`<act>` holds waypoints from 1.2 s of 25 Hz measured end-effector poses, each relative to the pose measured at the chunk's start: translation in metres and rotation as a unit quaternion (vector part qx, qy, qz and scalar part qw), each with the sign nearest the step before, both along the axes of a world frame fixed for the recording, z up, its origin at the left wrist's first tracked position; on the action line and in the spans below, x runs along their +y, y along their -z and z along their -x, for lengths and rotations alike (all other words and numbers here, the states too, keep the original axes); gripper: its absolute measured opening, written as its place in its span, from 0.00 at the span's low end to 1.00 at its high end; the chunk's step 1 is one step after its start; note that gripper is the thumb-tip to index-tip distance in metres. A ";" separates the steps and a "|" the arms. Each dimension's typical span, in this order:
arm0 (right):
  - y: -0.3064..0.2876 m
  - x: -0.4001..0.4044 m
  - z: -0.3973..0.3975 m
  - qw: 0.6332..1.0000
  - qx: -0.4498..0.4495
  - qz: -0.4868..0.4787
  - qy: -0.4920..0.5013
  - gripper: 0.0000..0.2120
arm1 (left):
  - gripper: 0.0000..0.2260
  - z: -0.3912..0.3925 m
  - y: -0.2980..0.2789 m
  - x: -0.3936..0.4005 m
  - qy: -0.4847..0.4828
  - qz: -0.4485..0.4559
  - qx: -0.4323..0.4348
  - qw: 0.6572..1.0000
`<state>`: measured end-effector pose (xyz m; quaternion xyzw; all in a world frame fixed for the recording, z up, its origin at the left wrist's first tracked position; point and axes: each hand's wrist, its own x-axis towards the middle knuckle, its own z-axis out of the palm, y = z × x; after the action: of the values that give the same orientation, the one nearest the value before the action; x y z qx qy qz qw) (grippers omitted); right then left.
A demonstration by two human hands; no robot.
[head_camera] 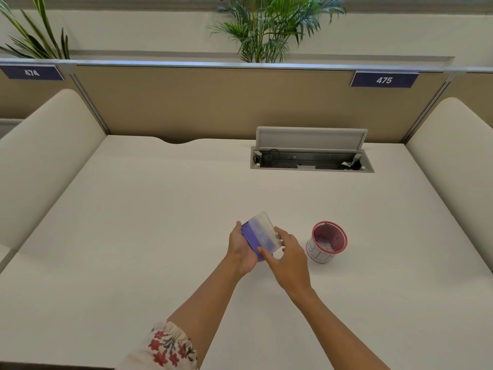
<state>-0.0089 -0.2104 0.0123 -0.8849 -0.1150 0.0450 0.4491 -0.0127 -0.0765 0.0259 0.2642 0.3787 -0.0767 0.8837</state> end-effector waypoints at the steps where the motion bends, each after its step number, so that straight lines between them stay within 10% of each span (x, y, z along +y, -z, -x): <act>1: 0.000 0.001 0.002 1.000 -0.004 -0.002 0.000 0.33 | 0.29 0.000 -0.001 0.001 -0.005 0.004 -0.006 1.000; 30: 0.004 -0.001 -0.007 0.983 0.164 -0.072 -0.040 0.23 | 0.21 -0.007 -0.003 0.015 0.168 -0.153 0.056 0.972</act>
<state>-0.0019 -0.2118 0.0085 -0.8257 -0.0778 0.1986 0.5222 -0.0054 -0.0619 0.0293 0.4514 0.3847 -0.1800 0.7847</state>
